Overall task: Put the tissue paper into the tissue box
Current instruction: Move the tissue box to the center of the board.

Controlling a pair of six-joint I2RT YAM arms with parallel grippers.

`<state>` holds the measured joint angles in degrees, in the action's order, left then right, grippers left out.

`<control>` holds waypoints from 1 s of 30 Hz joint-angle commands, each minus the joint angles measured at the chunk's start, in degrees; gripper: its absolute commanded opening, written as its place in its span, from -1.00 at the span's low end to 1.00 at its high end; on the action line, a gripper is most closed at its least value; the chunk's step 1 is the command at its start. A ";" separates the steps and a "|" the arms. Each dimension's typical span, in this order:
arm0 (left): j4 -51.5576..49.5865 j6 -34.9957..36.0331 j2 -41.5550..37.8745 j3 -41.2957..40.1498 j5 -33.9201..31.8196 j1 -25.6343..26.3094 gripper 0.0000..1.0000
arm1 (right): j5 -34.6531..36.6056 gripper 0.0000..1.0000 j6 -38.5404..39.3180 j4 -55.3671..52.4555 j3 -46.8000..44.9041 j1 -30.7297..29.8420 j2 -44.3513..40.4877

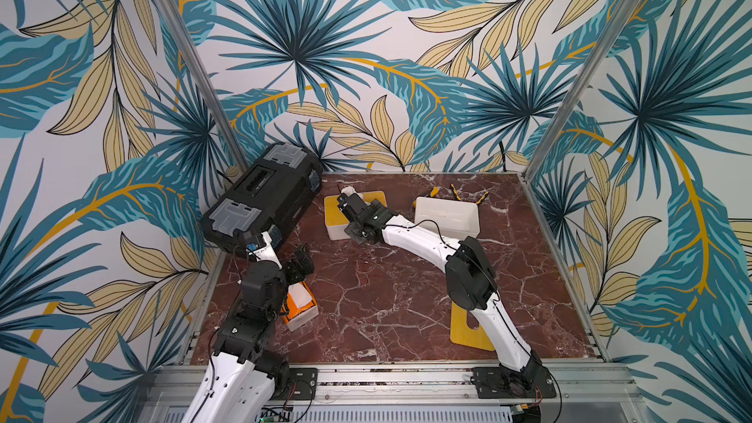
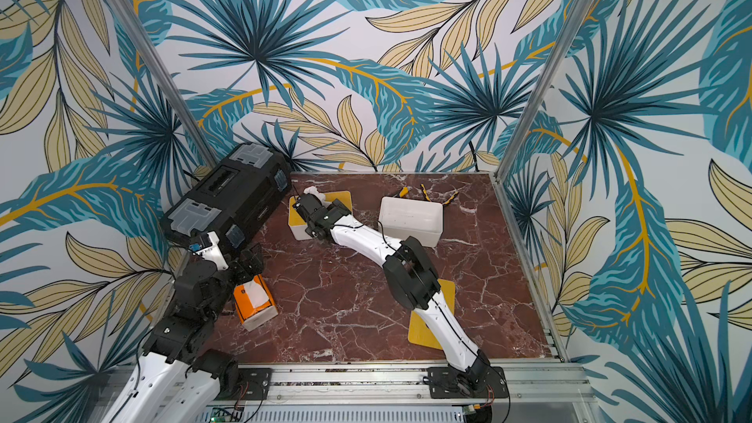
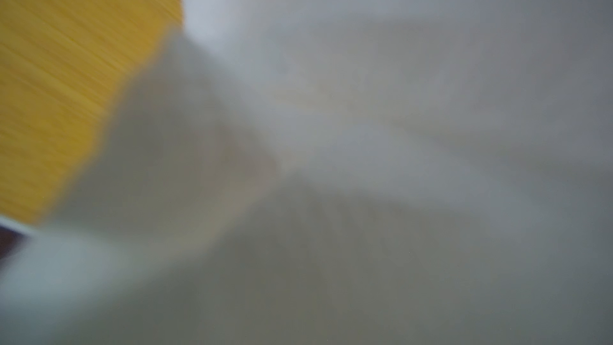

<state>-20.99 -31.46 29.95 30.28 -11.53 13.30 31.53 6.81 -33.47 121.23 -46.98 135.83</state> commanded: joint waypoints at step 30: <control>-1.73 1.40 8.89 2.59 6.56 -0.38 1.00 | -14.50 0.66 -26.67 -22.43 -11.89 18.57 -17.78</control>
<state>-22.17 -30.00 38.98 30.28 -4.25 13.28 18.79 -17.02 -54.26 107.81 -28.40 118.17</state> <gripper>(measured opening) 0.999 0.837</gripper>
